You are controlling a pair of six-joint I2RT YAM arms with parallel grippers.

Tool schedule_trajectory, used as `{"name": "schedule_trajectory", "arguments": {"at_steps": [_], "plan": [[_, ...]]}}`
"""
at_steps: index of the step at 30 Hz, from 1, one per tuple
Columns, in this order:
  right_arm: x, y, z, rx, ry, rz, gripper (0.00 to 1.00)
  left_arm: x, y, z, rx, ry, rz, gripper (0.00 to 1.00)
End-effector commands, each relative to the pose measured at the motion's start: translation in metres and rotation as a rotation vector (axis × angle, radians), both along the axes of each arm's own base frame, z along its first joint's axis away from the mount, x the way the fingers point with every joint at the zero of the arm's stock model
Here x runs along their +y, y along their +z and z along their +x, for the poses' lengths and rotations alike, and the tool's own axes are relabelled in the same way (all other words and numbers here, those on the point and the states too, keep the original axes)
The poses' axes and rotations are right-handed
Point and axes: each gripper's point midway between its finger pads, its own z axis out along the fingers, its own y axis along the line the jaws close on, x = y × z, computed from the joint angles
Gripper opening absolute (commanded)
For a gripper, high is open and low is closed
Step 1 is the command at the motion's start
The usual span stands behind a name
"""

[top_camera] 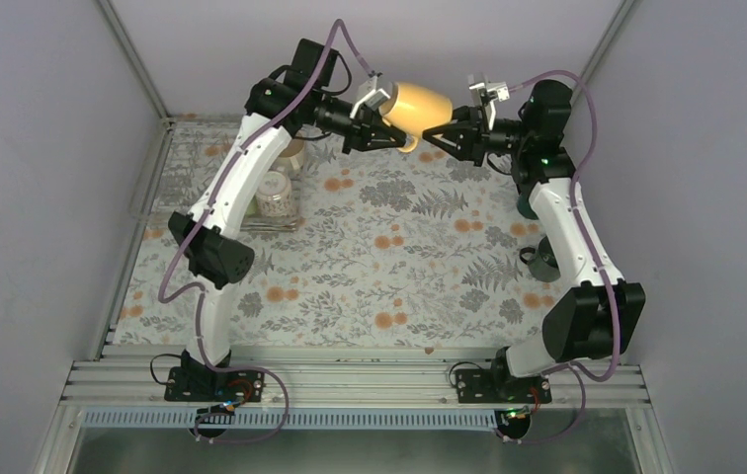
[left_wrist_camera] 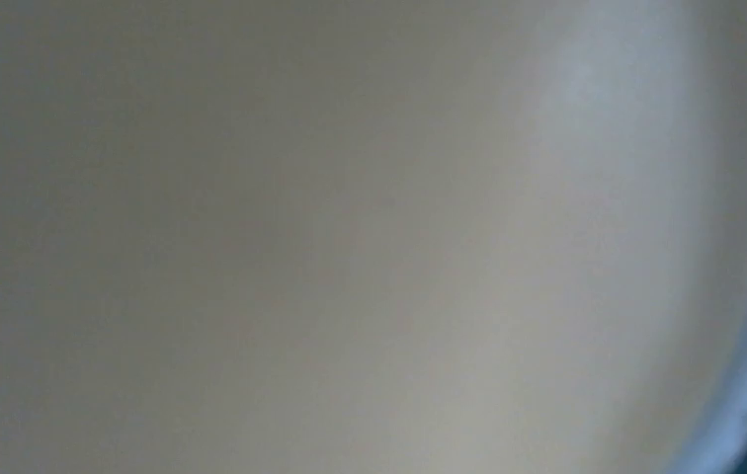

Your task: Unload the cups from the dish rack

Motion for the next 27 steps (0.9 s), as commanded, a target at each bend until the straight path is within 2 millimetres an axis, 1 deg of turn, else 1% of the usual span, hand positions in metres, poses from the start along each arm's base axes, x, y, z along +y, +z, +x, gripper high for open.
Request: {"name": "schedule_trajectory", "arguments": {"at_steps": [1, 2, 5, 7, 8, 10, 11, 13, 14, 15, 16, 18, 20, 21, 22, 24, 25, 27], "plan": [[-0.002, 0.026, -0.01, -0.086, -0.015, 0.012, 0.19, -0.003, 0.019, -0.02, -0.036, -0.113, -0.082, 0.03], [-0.003, 0.026, -0.011, -0.085, -0.016, 0.01, 0.14, -0.003, 0.018, -0.019, -0.037, -0.113, -0.08, 0.05], [-0.003, 0.024, -0.011, -0.095, -0.031, -0.007, 0.05, 0.0, 0.017, -0.016, -0.06, -0.092, -0.068, 0.16], [-0.004, 0.022, -0.008, -0.105, -0.059, -0.031, 0.04, 0.004, 0.019, -0.013, -0.085, -0.067, -0.054, 0.34], [-0.005, 0.019, -0.003, -0.093, -0.083, -0.052, 0.03, 0.007, 0.019, -0.011, -0.105, -0.047, -0.043, 0.42], [-0.008, 0.011, 0.011, -0.079, -0.139, -0.116, 0.03, 0.014, 0.021, -0.007, -0.151, -0.009, -0.018, 0.49], [-0.011, 0.005, 0.02, -0.066, -0.17, -0.151, 0.03, 0.017, 0.02, -0.004, -0.172, 0.018, 0.001, 0.61], [-0.021, -0.01, 0.041, -0.029, -0.262, -0.227, 0.03, 0.026, 0.02, 0.001, -0.219, 0.072, 0.041, 0.87], [-0.028, -0.018, 0.052, -0.016, -0.308, -0.27, 0.03, 0.032, 0.02, 0.005, -0.239, 0.108, 0.068, 0.96], [-0.036, -0.028, 0.065, 0.003, -0.353, -0.32, 0.03, 0.037, 0.019, 0.008, -0.261, 0.141, 0.095, 1.0], [-0.043, -0.044, 0.08, 0.036, -0.396, -0.382, 0.03, 0.044, 0.017, 0.013, -0.294, 0.183, 0.13, 1.0], [-0.06, -0.069, 0.105, 0.073, -0.471, -0.513, 0.03, 0.06, 0.011, 0.027, -0.355, 0.286, 0.218, 1.0], [-0.08, -0.097, 0.128, 0.113, -0.539, -0.66, 0.03, 0.083, 0.003, 0.055, -0.434, 0.458, 0.339, 1.0], [-0.092, -0.116, 0.137, 0.143, -0.569, -0.748, 0.03, 0.105, -0.005, 0.077, -0.489, 0.592, 0.445, 1.0], [-0.101, -0.131, 0.143, 0.162, -0.586, -0.817, 0.03, 0.126, -0.009, 0.094, -0.541, 0.713, 0.528, 1.0], [-0.117, -0.162, 0.15, 0.204, -0.603, -0.939, 0.04, 0.17, -0.014, 0.121, -0.606, 0.919, 0.645, 1.0], [-0.124, -0.174, 0.152, 0.221, -0.61, -0.987, 0.04, 0.193, -0.011, 0.132, -0.635, 1.023, 0.681, 1.0], [-0.135, -0.196, 0.153, 0.251, -0.612, -1.066, 0.04, 0.235, -0.007, 0.147, -0.645, 1.182, 0.716, 1.0]]}}
